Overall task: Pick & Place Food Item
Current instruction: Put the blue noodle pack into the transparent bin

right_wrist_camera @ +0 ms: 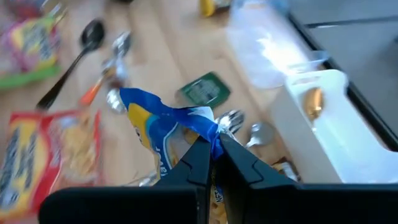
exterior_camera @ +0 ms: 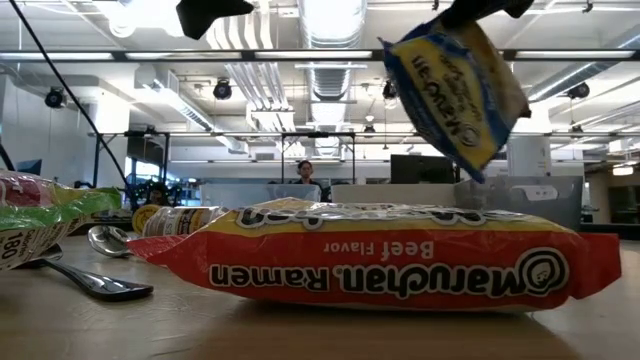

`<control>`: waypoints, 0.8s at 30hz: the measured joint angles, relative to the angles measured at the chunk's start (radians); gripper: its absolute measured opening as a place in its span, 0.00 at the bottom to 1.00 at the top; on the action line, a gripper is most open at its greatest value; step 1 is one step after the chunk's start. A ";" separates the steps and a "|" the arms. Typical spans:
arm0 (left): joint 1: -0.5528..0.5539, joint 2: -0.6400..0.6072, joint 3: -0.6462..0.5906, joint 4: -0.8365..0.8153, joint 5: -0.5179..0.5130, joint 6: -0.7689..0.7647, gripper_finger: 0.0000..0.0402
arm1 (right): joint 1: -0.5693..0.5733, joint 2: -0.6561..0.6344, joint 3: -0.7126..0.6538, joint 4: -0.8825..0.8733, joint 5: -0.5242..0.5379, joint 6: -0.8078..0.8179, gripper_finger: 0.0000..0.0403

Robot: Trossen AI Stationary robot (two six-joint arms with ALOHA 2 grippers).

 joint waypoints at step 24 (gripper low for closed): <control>0.000 0.329 0.029 0.303 -0.048 0.054 0.88 | -0.113 0.008 0.073 0.073 0.128 0.028 0.03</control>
